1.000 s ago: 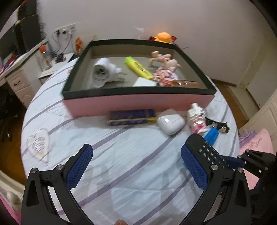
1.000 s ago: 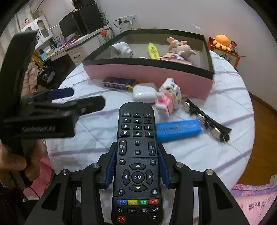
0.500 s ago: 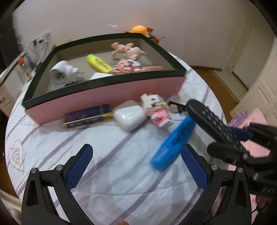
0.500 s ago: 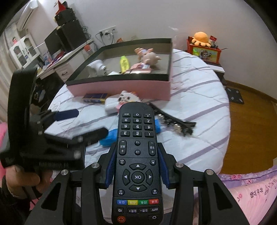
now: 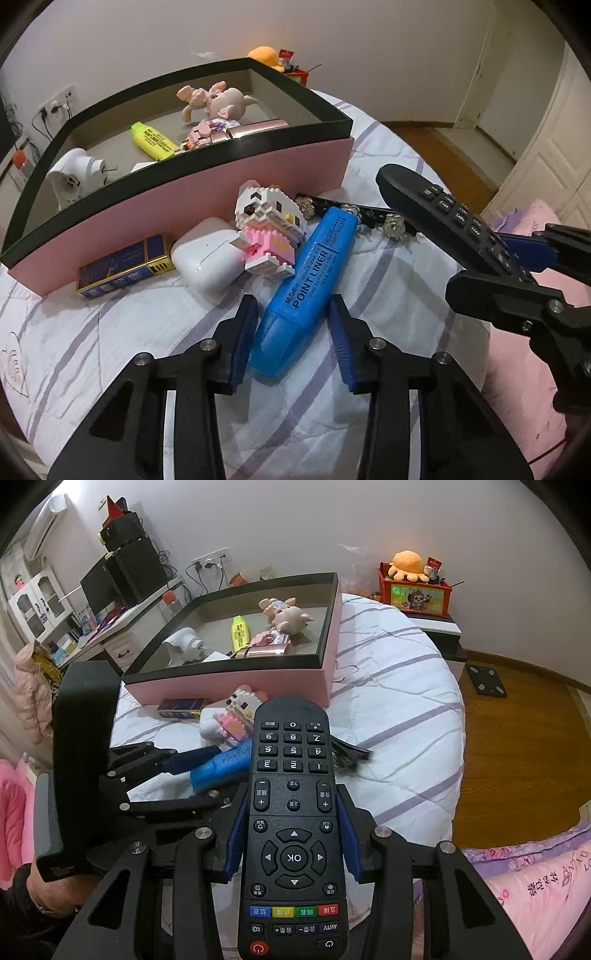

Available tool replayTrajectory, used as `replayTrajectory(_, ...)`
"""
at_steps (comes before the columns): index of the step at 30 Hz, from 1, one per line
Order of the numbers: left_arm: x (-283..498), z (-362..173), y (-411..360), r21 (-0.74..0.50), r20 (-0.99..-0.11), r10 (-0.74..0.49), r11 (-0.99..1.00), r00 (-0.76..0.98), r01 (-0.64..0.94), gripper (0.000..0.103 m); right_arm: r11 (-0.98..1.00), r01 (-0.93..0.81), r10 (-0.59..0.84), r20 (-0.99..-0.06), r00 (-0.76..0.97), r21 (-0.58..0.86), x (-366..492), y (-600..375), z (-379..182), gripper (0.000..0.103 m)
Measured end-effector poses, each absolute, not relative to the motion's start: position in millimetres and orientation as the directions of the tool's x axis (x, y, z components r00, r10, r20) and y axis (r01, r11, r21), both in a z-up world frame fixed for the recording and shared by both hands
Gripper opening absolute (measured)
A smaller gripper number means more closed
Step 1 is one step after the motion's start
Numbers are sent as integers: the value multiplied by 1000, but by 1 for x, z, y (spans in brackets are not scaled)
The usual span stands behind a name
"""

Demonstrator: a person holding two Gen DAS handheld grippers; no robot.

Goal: Organize rigid objects
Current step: 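Grasp the blue Point Liner marker with the left tool while the right tool holds the remote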

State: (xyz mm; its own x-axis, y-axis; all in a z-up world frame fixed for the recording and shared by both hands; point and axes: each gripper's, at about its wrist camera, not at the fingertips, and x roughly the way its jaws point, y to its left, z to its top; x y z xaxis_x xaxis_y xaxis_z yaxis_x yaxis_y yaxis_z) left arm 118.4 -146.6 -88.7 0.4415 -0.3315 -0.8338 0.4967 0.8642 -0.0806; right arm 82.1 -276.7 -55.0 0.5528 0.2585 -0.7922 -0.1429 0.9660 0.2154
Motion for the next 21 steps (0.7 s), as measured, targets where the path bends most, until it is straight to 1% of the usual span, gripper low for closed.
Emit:
replayTrajectory(5, 115, -87, -141, -116, -828, -362, 857, 428, 501, 35, 967, -141, 254, -794, 552, 212, 82, -276, -56, 45)
replayTrajectory(10, 107, -83, -137, -143, -824, -391, 843, 410, 518, 28, 968, -142, 253, -795, 552, 209, 83, -275, -56, 45)
replayTrajectory(16, 102, -79, -130, -169, -818, -411, 840, 403, 515, 28, 968, -145, 252, -795, 552, 206, 82, -272, -55, 45)
replayTrajectory(18, 103, -79, -135, -140, -827, -391, 839, 403, 526, 29, 968, -147, 253, -795, 551, 205, 81, -271, -55, 45)
replayTrajectory(19, 105, -79, -137, -127, -829, -382, 840, 409, 528, 31, 968, -148, 252, -796, 551, 205, 81, -270, -55, 45)
replayTrajectory(21, 112, -80, -139, -129, -828, -382, 842, 410, 524, 32, 967, -148, 253, -795, 551, 205, 81, -270, -55, 45)
